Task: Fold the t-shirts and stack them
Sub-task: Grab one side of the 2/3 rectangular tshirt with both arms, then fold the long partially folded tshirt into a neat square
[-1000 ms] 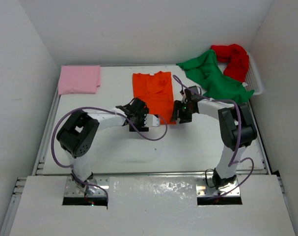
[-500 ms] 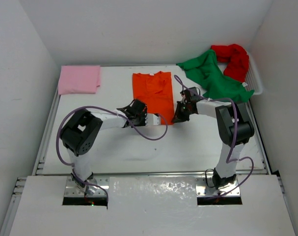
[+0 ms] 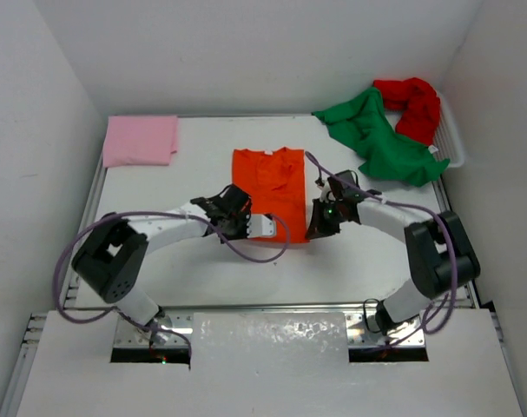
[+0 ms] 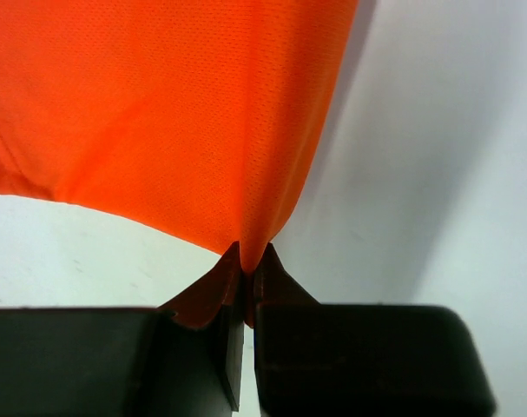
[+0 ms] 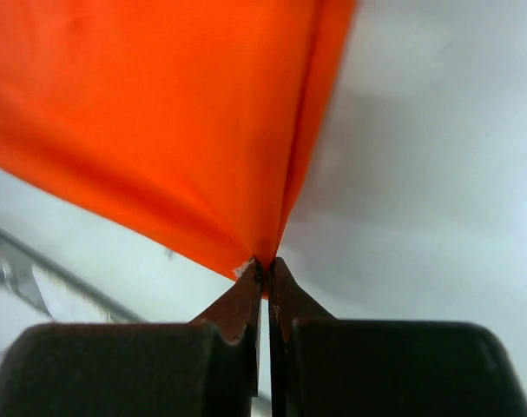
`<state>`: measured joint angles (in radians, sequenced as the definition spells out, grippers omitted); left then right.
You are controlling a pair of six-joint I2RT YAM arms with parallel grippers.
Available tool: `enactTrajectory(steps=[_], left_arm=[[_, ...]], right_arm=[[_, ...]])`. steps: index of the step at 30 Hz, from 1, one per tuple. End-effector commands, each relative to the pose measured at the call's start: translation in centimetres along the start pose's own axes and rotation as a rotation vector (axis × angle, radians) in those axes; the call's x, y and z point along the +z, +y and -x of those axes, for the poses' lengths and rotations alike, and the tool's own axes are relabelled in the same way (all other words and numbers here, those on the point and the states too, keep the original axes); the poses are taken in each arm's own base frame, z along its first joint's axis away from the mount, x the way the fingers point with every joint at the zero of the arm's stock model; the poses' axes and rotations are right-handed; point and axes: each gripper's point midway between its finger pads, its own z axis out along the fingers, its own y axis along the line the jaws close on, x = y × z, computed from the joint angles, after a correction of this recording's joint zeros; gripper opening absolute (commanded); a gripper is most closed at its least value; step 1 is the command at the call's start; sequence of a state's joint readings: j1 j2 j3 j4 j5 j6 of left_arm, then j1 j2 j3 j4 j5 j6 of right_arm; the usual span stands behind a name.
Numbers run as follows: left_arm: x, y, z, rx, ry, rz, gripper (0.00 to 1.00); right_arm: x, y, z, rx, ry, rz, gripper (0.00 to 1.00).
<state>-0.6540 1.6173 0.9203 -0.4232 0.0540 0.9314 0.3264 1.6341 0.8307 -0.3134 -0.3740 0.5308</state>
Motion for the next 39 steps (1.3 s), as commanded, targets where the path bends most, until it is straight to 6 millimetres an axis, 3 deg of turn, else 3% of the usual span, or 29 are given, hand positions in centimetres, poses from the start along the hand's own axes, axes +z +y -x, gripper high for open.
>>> enactTrajectory(steps=[1,4,6,7,13,15,17,20,26,32,33,39], left_arm=[[-3.5,-5.0,-1.5,-0.021,0.041,-0.150,0.00],[-5.6,-8.4,-1.5,0.012,0.046,-0.222,0.00],[-7.0,-9.2,-1.2,0.008,0.025,-0.236,0.00],[-7.9,-10.3,-1.2,-0.002,0.021,-0.290,0.00],[-12.9,-11.4,1.3,-0.034,-0.084,-0.395,0.00],[-14.0,-10.4,2.3,-0.053,-0.127,-0.395,0.00],[-14.8,-8.1,2.8,-0.139,-0.192,-0.383,0.00],[-14.6,-4.6,2.2,-0.262,-0.210,-0.383,0.00],[-13.3,-1.2,2.7,-0.340,-0.230,-0.373,0.00],[-11.7,4.8,2.6,-0.458,-0.250,-0.236,0.00],[-11.6,7.3,2.6,-0.513,-0.275,-0.188,0.00],[-11.3,9.8,3.1,-0.546,-0.318,-0.130,0.00]], right_arm=[[-2.0,1.3,-3.4,-0.089,0.039,0.002,0.00],[-3.2,2.8,-5.9,-0.117,0.062,0.026,0.00],[-4.0,3.8,-7.6,-0.128,0.091,0.035,0.00],[-4.9,4.6,-7.6,-0.141,0.067,0.053,0.00],[-8.4,8.0,-8.3,-0.127,0.047,0.118,0.00],[-9.4,9.1,-7.3,-0.135,0.028,0.128,0.00],[-9.5,9.5,-6.1,-0.163,0.018,0.113,0.00],[-9.7,10.4,-3.0,-0.198,-0.013,0.089,0.00],[-8.8,11.3,2.7,-0.178,-0.083,0.133,0.00],[-7.5,9.7,7.2,-0.085,-0.157,0.143,0.00],[-7.0,9.6,8.5,-0.080,-0.168,0.137,0.00],[-6.5,9.7,11.4,-0.071,-0.203,0.132,0.00]])
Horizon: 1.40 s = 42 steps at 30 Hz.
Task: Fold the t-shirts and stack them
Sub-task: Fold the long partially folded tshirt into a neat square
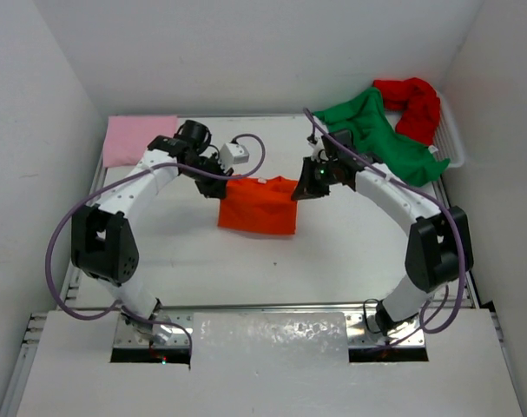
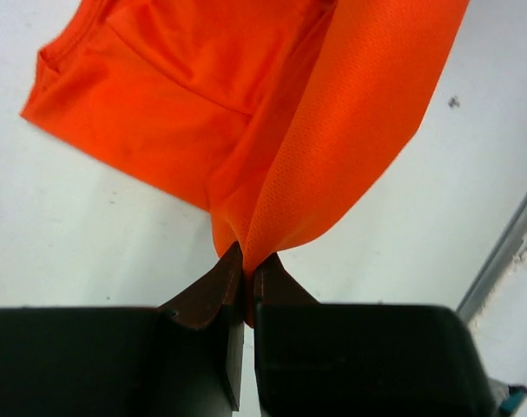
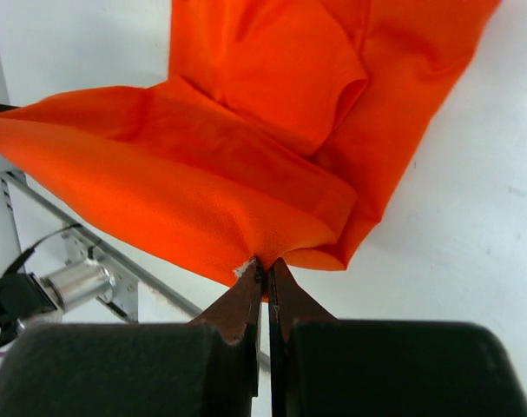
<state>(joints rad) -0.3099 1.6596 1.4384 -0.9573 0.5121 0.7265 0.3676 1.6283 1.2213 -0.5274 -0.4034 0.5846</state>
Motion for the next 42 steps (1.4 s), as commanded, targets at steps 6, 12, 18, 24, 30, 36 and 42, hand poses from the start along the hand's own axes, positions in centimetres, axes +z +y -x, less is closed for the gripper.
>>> enactTrajectory(steps=[6,12,18,24,30,36,42], left_arm=[[-1.6,3.5,5.3,-0.001,-0.167,0.111,0.00],[-0.9,4.9,5.3,0.015,-0.152,0.143,0.00],[-0.4,7.7,6.9,-0.020,-0.173,0.188,0.00],[-0.9,11.6,9.3,-0.050,-0.220,0.268,0.00],[-1.2,9.0,8.6,-0.020,-0.208,0.147,0.00],[-2.0,3.1,3.6,0.000,-0.108,0.021,0.00],[-2.3,-3.6,-1.4,0.046,-0.010,-0.084,0.00]], right_arm=[[0.4,0.8,5.1,0.000,-0.095,0.025,0.00],[0.8,0.1,5.4,0.012,-0.094,0.010,0.00],[1.2,-0.3,8.7,0.033,-0.144,0.006,0.00],[1.5,-1.7,11.2,0.084,-0.173,0.008,0.00],[0.6,-1.9,9.6,0.071,-0.160,0.002,0.00],[-1.3,-0.5,4.5,0.039,-0.113,0.026,0.00],[-2.7,2.2,-1.7,-0.014,-0.043,0.050,0.00]])
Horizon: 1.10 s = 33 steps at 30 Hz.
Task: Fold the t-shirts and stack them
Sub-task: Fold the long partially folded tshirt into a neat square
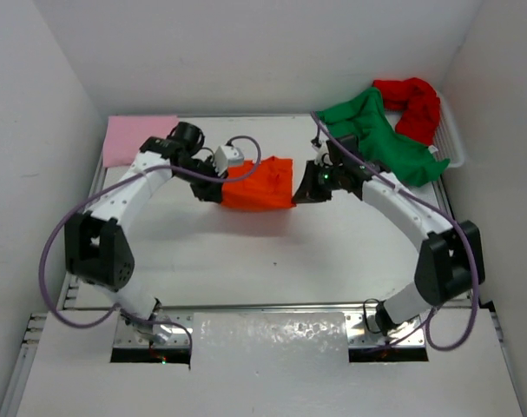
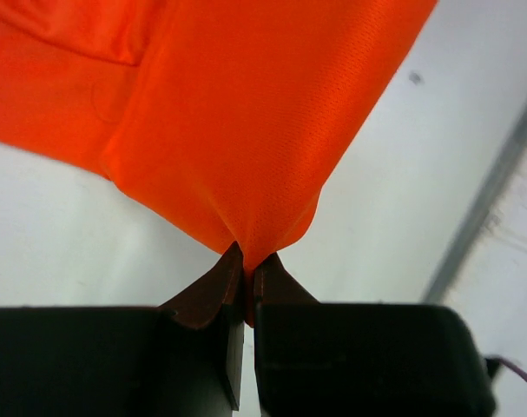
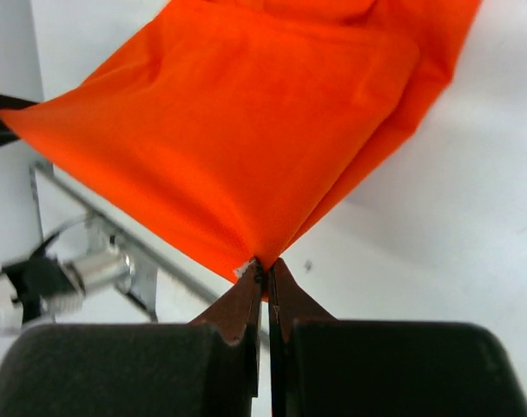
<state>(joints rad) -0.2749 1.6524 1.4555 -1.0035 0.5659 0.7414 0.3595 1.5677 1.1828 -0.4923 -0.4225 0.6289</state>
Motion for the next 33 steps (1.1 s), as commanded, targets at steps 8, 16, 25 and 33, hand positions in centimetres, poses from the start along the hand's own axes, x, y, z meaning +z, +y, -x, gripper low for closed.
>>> enactTrajectory(steps=[8,16,25,33], left_arm=[[-3.4,-10.0,-5.8,0.109,0.084,-0.105,0.00],[-6.7,-13.2,-4.7,0.085,0.020,-0.122,0.00],[-4.5,-8.9,-2.3,-0.037,-0.013,-0.035,0.00],[-3.1,-4.9,-2.0,-0.098,-0.014,0.027,0.00]], right_arm=[[-4.6,2.4,-10.0,-0.056,0.090,-0.002,0.00],[-7.9,7.3,-8.9,-0.075,0.013,0.081,0.00],[-3.8,5.5,-6.0,-0.092,0.046,0.036,0.00],[-1.6,3.6,-2.4,-0.033,-0.002,0.032,0.00]])
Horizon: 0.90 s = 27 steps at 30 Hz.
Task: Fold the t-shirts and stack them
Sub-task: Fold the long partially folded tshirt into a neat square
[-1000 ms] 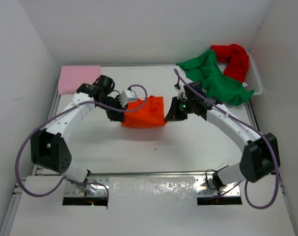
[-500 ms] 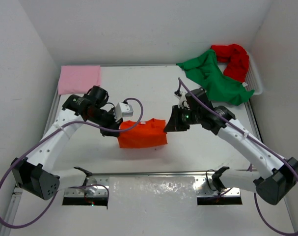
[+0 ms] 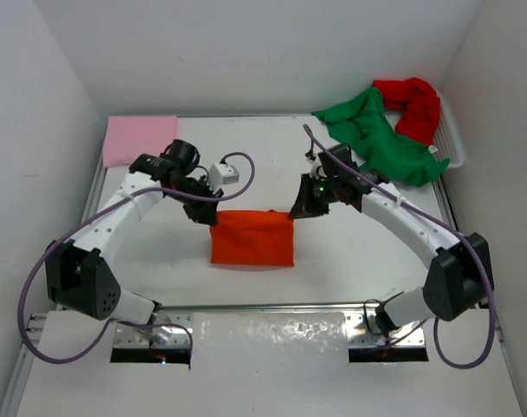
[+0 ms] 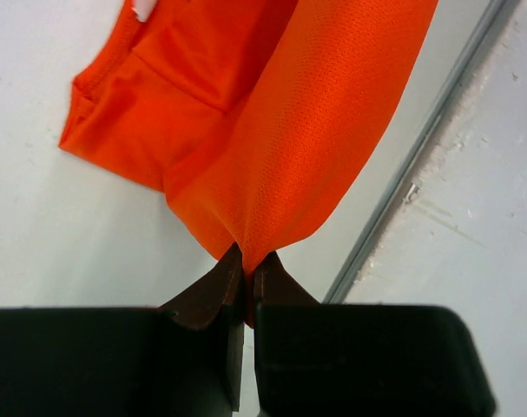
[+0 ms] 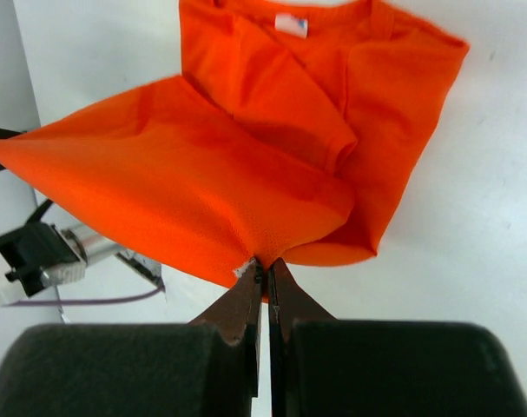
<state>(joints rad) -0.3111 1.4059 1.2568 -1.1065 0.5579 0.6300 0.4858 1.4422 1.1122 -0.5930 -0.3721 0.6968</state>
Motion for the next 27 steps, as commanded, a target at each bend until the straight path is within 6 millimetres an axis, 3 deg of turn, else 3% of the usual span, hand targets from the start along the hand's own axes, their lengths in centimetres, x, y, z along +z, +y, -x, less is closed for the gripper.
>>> enactTrajectory(steps=[1,9,15,20,22,27], left_arm=[[-0.5,2.3,2.1,0.014,-0.058,0.063,0.00],[0.6,4.6,4.0,-0.030,-0.069,0.022,0.00],[1.9,7.7,3.8,-0.111,-0.059,0.037,0.00],[4.1,10.3,2.9,-0.188,-0.030,0.023,0.11],[5.0,11.9,3.3,-0.219,-0.041,0.040,0.19],[6.0,17.1,5.2,-0.261,-0.088,0.153,0.21]], right_arm=[[-0.1,0.5,3.6,-0.020,-0.096,0.043,0.00],[1.6,-2.0,4.9,0.033,-0.106,-0.002,0.00],[3.4,-2.5,7.1,0.054,-0.126,-0.008,0.00],[5.7,-3.7,9.6,0.079,-0.131,-0.026,0.00],[6.4,-4.1,10.5,0.087,-0.130,-0.037,0.00],[9.0,-7.3,11.6,0.138,-0.141,-0.089,0.00]])
